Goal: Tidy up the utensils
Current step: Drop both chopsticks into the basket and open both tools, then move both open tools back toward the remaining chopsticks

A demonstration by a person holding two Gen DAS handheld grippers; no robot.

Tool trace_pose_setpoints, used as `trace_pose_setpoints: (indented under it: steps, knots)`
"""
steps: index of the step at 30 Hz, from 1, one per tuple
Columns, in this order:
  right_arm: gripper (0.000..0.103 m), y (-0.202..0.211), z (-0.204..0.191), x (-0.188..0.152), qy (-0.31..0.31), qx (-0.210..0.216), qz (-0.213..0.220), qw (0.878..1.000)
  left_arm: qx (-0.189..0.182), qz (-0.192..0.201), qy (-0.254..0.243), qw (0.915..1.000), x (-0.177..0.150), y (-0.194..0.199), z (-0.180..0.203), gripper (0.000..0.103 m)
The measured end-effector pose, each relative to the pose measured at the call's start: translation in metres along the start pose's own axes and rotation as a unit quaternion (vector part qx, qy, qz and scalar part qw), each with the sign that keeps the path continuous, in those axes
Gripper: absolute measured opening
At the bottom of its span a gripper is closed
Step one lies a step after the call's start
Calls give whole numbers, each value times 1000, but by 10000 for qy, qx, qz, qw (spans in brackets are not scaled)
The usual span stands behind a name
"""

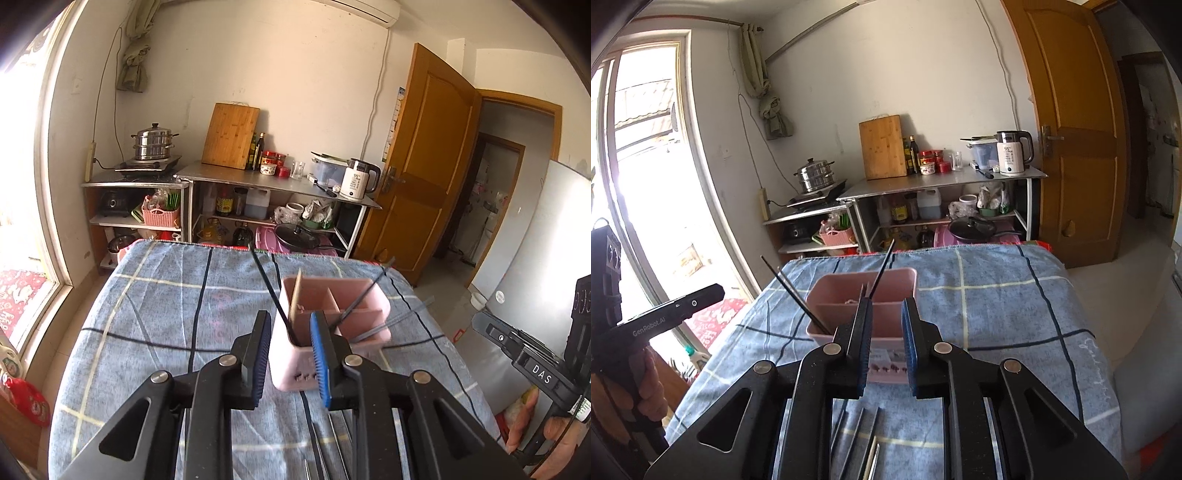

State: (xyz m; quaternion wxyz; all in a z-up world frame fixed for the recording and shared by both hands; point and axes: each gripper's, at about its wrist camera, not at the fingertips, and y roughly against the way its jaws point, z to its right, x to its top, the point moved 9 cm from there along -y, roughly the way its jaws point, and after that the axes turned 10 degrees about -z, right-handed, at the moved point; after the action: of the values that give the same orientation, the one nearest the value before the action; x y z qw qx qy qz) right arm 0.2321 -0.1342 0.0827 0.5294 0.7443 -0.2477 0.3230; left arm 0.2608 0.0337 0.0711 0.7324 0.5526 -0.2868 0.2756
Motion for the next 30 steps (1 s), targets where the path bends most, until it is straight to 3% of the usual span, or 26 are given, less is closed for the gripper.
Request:
trace_pose_setpoints:
  steps: [16,24,30]
  knots:
    - [17,-4,-1,-123,-93,157,-959,9952,-58,-809,13,9967,-143,-11,10,22]
    - [17,-13,-9,-154,-46,174,-1262,9918,-147,-1136,88,9934,-184,-21,13,22]
    - [17,-26,-13,-173,-43,173,-1508,9884,-130,-1341,89,9908,-197,-33,13,22]
